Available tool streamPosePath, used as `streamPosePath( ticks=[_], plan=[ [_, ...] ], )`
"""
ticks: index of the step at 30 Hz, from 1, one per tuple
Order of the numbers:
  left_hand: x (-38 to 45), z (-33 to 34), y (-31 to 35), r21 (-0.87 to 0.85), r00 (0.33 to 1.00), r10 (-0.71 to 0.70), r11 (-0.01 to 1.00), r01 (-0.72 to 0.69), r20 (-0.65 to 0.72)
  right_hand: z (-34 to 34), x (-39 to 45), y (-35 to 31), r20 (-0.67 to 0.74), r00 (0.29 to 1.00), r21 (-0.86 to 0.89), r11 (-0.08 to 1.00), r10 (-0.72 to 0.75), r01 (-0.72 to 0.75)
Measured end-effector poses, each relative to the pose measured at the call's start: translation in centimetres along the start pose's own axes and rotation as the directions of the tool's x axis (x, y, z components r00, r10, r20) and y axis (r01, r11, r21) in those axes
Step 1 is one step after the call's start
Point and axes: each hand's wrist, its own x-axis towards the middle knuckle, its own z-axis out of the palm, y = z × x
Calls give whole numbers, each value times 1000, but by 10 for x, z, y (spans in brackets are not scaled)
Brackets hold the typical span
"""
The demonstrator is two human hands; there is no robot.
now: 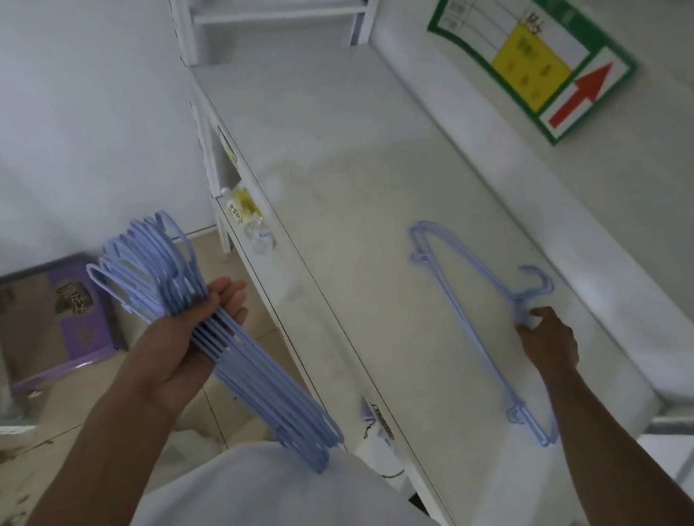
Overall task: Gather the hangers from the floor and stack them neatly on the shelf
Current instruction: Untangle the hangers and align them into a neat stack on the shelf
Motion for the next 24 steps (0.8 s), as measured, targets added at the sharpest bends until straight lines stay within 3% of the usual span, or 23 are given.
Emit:
streamPosePath(
  ticks=[3,6,8,10,12,13,16,19,24],
  plan=[
    [-4,1,1,13,1000,-7,1000,6,13,1,2,-7,-25,1000,-53,998,-17,16],
    [-8,3,5,13,1000,-2,1000,1,30,1,2,-14,69,997,-72,997,-31,36],
    [-9,2,8,21,999,-11,1000,10,42,2,-4,-22,180,983,-3,1000,-21,22],
    [-10,1,10,35,998,-32,999,30,48,2,-15,-37,242,970,213,976,-7,-46],
    [-11,0,13,57,997,-57,997,54,44,1,-37,-58,335,942,578,787,12,-215],
    [-11,0,14,66,997,-69,996,66,44,-1,-49,-69,380,925,681,678,-3,-277],
    [-10,2,19,95,991,-116,989,110,62,-5,-85,-103,441,887,803,502,-136,-322],
    [-7,6,25,145,979,-178,976,164,96,-6,-125,-141,410,881,862,417,-238,-288],
    [1,22,43,277,939,-289,932,232,185,-2,-185,-206,350,887,885,415,-301,-208]
  ],
)
